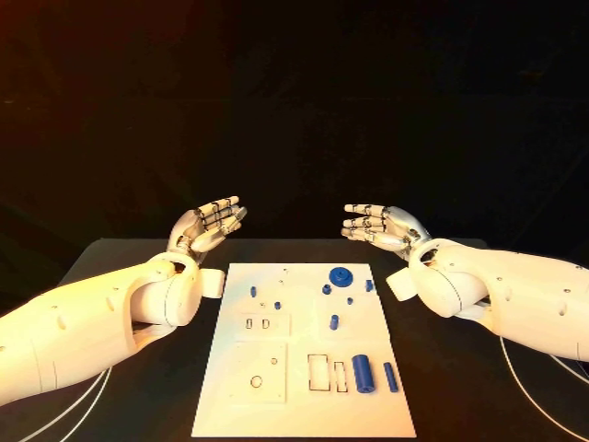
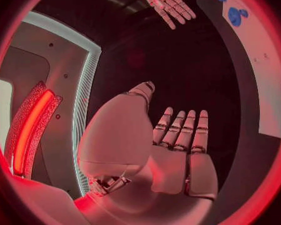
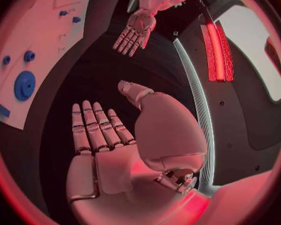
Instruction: Assemble the parts on the task board
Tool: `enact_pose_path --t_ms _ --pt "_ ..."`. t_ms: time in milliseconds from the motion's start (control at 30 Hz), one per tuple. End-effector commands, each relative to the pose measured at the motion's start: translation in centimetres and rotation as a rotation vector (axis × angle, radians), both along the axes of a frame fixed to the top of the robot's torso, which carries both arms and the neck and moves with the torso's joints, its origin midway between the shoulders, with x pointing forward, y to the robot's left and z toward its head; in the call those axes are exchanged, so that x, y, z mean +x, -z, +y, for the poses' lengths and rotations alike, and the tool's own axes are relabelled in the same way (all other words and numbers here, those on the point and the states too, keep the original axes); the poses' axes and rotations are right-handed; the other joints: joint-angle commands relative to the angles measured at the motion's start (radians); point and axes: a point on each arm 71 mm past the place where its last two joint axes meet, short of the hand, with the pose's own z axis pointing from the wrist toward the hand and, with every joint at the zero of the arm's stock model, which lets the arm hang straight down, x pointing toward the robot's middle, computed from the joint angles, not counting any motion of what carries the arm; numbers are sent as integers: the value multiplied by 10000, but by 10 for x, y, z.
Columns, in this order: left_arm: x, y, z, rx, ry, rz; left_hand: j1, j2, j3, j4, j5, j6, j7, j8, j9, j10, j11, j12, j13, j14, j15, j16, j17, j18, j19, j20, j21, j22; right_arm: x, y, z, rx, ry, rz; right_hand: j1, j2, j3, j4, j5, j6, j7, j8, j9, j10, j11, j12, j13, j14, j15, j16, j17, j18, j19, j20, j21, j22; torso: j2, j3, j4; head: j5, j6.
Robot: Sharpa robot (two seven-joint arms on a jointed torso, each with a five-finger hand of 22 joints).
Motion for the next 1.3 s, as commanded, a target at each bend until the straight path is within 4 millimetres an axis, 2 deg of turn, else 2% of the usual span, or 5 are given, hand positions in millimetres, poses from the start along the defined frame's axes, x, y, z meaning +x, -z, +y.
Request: enact_pose_path --t_ms 33,233,833,1233,1300 --pt "-4 -8 -12 -372 548 -496 101 -37 215 -19 -51 767 943 190 116 1269 88 94 52 990 15 200 121 126 1070 -9 264 84 -2 -10 6 -1860 -879 -1958 604 -167 268 -417 69 2570 1170 640 513 2779 -339 153 94 2579 -449 521 306 577 2661 -29 895 299 238 -7 61 -49 -28" --pt "-8 -15 -11 -443 719 -508 207 -282 726 -72 -78 2508 929 604 360 3469 -210 197 133 2991 -334 617 420 544 3011 -44 889 216 0 -22 4 -3279 -1205 -2984 700 -372 471 -496 -354 3865 968 884 613 3753 -610 65 86 3724 -794 774 392 675 3673 -277 1318 364 407 -44 181 -94 -49" --pt "-33 -30 -15 -400 2287 -277 271 -829 1614 -242 -119 3329 670 910 512 4991 -618 67 182 4953 -924 1312 1591 606 4715 -571 1689 362 1 -30 8 -8090 -2134 -4563 921 -645 -192 -639 -436 5434 233 999 573 6153 -1495 22 176 7121 -2002 2060 1779 643 5169 -1512 4579 2292 860 -153 393 -326 -58" --pt "-45 -38 -23 -656 2821 -218 239 -899 1647 -260 -141 3308 678 898 523 5001 -603 16 172 4811 -892 1233 1654 582 4665 -566 1664 339 -4 -27 21 -9649 -2497 -4833 486 -1393 182 -84 -287 5693 41 754 719 6128 -1720 -1 421 8509 -2315 6383 5305 655 6264 -1981 6905 3917 1167 -237 463 -445 -29" --pt "-47 -39 -24 -697 2878 -216 221 -915 1651 -257 -144 3290 691 887 523 4987 -593 -1 168 4777 -880 1212 1671 579 4643 -559 1651 330 -4 -26 24 -9768 -2572 -4812 426 -1521 281 67 -286 5666 58 731 795 5834 -1670 -8 460 8660 -2281 8556 7360 404 7007 -1939 8246 5685 1253 -240 470 -435 -12"
